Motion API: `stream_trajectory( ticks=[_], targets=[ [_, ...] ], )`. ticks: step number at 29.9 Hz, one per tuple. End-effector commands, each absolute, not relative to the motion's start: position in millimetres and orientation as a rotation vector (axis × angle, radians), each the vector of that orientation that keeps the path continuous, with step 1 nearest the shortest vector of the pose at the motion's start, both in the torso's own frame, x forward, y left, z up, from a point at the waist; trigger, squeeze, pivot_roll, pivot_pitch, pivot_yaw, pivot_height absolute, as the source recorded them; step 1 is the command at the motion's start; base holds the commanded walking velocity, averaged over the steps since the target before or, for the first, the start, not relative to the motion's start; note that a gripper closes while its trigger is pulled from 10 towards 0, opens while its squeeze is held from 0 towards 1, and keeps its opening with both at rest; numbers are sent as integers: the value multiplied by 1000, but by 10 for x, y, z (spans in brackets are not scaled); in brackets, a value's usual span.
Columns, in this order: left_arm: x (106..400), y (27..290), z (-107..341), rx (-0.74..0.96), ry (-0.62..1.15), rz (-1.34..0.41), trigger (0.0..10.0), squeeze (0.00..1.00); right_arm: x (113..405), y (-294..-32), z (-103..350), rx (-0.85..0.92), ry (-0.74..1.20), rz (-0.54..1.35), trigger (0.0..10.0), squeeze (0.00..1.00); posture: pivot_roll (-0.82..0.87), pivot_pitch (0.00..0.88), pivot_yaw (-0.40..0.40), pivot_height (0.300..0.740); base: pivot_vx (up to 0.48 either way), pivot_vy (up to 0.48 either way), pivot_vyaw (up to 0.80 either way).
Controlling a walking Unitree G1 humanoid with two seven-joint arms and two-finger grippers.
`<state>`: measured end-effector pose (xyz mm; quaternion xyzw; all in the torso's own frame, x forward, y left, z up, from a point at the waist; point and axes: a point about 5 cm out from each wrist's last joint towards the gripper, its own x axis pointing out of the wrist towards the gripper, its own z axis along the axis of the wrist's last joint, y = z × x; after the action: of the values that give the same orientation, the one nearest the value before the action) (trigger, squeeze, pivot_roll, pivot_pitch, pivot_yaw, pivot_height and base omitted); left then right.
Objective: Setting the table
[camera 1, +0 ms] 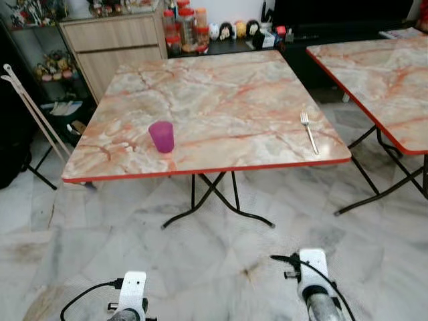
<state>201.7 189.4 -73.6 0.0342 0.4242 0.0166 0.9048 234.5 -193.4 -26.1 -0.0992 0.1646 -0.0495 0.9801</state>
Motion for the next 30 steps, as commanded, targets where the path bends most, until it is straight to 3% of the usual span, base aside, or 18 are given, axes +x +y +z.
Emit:
stream_trajectory(
  ticks=[1,8,20,30],
  targets=[
    [2042,1947,-714,73,865,55,10000,0,2455,-1852,-115,-211,221,-71,10000,0,-71,0,54,740,360,0,0],
    [2059,1929,-707,73,860,54,10000,0,2700,-1716,194,-201,48,-69,10000,0,-70,0,48,740,381,0,0],
    [2057,1931,-707,68,858,65,10000,0,2873,-1542,419,-208,-52,-11,10000,0,-61,0,39,740,354,0,0],
    [2040,1934,-713,62,852,69,10000,0,2569,-1663,-47,-145,200,-34,10000,0,-57,0,35,740,30,0,0]
  ],
)
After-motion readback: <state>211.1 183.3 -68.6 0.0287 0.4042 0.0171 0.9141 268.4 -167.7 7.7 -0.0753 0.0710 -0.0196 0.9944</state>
